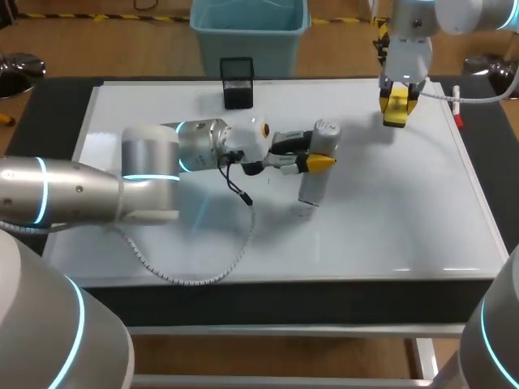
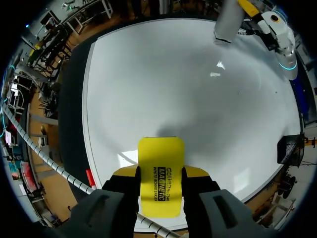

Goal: Pick up the inspection probe, press it on each red-marked spot on the whiteboard one by one, put down the probe, pick up the eraser, and wipe off all the red marks.

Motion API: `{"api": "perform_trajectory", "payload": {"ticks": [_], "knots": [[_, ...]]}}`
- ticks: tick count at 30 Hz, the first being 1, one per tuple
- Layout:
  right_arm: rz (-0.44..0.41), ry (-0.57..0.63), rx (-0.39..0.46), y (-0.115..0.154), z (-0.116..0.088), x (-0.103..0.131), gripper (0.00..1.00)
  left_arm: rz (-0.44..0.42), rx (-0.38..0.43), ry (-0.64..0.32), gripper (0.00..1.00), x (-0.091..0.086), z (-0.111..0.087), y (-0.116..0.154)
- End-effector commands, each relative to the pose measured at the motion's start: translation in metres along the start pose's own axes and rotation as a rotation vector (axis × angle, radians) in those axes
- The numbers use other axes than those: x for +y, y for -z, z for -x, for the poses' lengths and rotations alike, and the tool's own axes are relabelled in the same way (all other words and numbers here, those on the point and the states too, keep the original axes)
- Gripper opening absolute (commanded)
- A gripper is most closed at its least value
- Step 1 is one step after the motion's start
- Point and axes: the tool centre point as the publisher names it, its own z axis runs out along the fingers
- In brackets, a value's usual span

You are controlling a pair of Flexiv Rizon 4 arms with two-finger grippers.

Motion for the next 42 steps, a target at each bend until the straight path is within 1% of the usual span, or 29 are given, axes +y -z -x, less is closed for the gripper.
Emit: {"api": "perform_trajectory", "payload": {"ticks": [1,5,10,14,19,27,33,42], "knots": [[0.0,0.002,0.004,0.001,0.0,-0.001,0.0,-0.014,-0.007,0.006,0.0,0.005,-0.001,0.001],[0.0,0.002,0.004,0.001,0.0,-0.001,0.0,-0.017,-0.011,0.0,0.0,0.007,-0.004,0.002],[0.0,0.002,0.004,0.001,0.0,-0.001,0.0,-0.016,-0.011,-0.01,0.0,0.014,-0.006,0.005],[0.0,0.002,0.004,0.001,0.0,-0.001,0.0,-0.02,-0.01,-0.018,0.0,0.019,-0.004,0.009],[0.0,0.002,0.004,0.001,0.0,-0.001,0.0,-0.005,0.0,-0.029,0.0,0.02,-0.003,0.01],[0.0,0.002,0.004,0.001,0.0,-0.001,0.0,0.0,-0.006,-0.025,0.0,0.026,0.0,0.019],[0.0,0.002,0.004,0.001,0.0,-0.001,0.0,0.042,-0.012,-0.028,0.0,0.027,-0.004,0.022],[0.0,0.002,0.004,0.001,0.0,-0.001,0.0,0.049,-0.008,-0.029,0.0,0.027,-0.008,0.02]]}}
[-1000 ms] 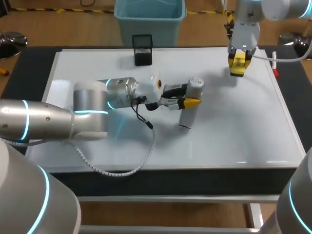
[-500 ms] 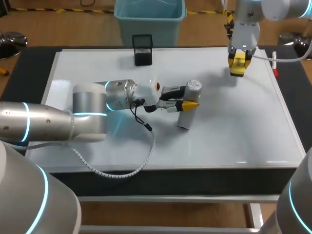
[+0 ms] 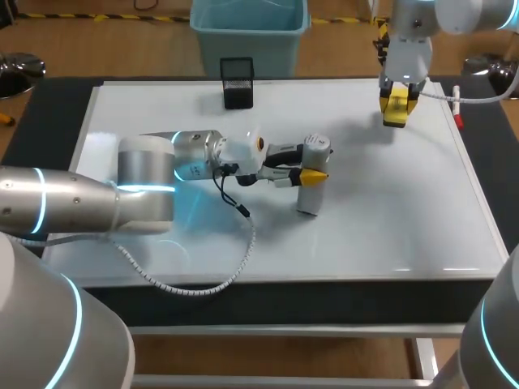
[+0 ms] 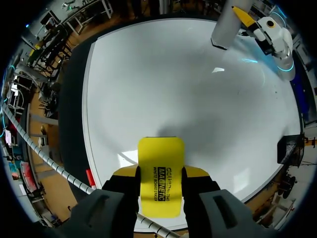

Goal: Pick up the inspection probe, press it on each red-marked spot on the whiteboard one by one, put down the probe, pick up the eraser, and wipe off all the red marks.

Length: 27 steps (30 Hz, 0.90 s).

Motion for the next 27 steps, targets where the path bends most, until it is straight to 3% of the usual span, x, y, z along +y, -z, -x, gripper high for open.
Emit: {"api": "perform_trajectory", "payload": {"ticks": [1,12,19,27], "knots": [[0.0,0.002,0.004,0.001,0.0,-0.001,0.0,0.006,-0.007,-0.001,0.0,-0.001,-0.004,0.0],[0.0,0.002,0.004,0.001,0.0,-0.001,0.0,0.002,-0.003,-0.008,0.0,-0.005,-0.006,-0.004],[0.0,0.002,0.004,0.001,0.0,-0.001,0.0,-0.023,-0.003,-0.055,0.0,-0.026,-0.005,0.0],[0.0,0.002,0.004,0.001,0.0,-0.001,0.0,-0.041,-0.075,-0.126,0.0,-0.051,0.007,0.031]]}}
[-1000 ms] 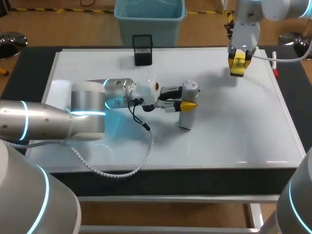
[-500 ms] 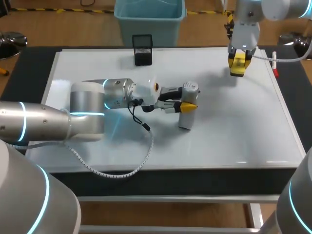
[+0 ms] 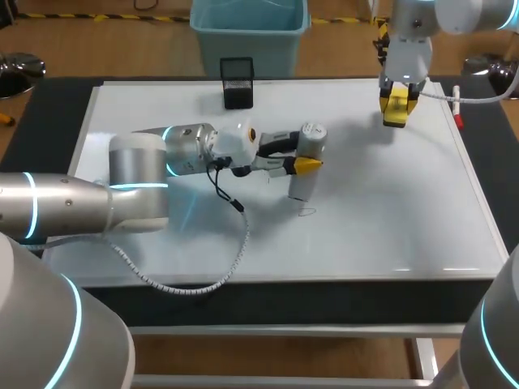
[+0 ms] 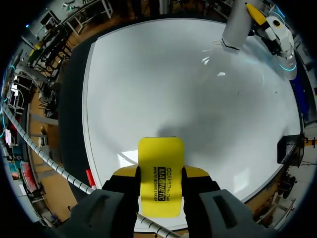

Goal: Pick up the inspection probe, press it on each red-marked spot on the whiteboard one by one, put down the probe, pick up the eraser, and wipe off all the red marks.

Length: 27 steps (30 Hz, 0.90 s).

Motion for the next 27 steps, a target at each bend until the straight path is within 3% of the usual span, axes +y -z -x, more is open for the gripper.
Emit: {"api": "perform_trajectory", "payload": {"ticks": [1,10,20,27], "knots": [[0.001,0.002,0.004,0.001,0.0,-0.001,0.0,-0.011,-0.047,-0.031,0.0,-0.019,0.0,0.021],[0.001,0.002,0.004,0.001,0.0,-0.001,0.0,0.032,-0.144,-0.093,0.0,-0.047,0.034,0.065],[0.001,0.002,0.004,0.001,0.0,-0.001,0.0,-0.017,-0.263,-0.113,0.0,-0.068,0.068,0.125],[0.001,0.002,0.004,0.001,0.0,-0.001,0.0,-0.037,-0.308,-0.144,0.0,-0.081,0.083,0.149]]}}
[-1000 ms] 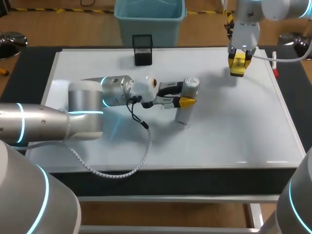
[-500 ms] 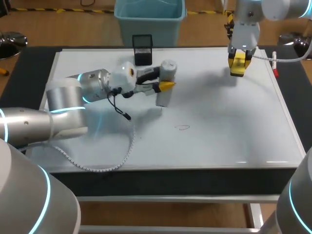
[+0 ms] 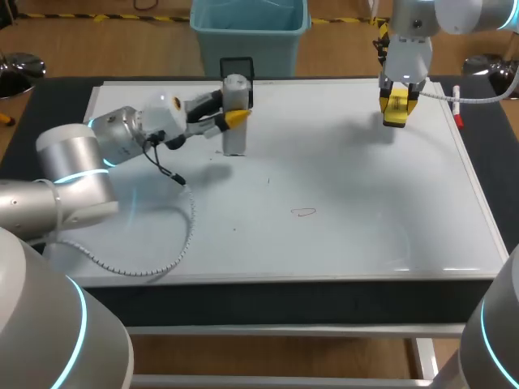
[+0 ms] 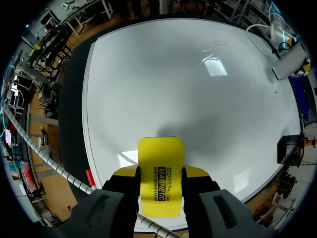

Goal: Pick up the inspection probe, press it on each red-marked spot on the whiteboard one by one, put down the probe, pick up the eraser, and wipe off all the red marks.

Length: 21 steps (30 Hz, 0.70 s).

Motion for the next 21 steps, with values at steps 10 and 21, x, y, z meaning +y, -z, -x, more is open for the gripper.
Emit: {"api": "perform_trajectory", "payload": {"ticks": [10,21], "knots": [[0.0,0.002,0.004,0.001,0.0,-0.001,0.0,0.015,-0.039,-0.001,0.0,-0.01,0.024,0.02],[0.0,0.002,0.004,0.001,0.0,-0.001,0.0,-0.02,-0.079,0.007,0.0,-0.014,0.032,0.034]]}}
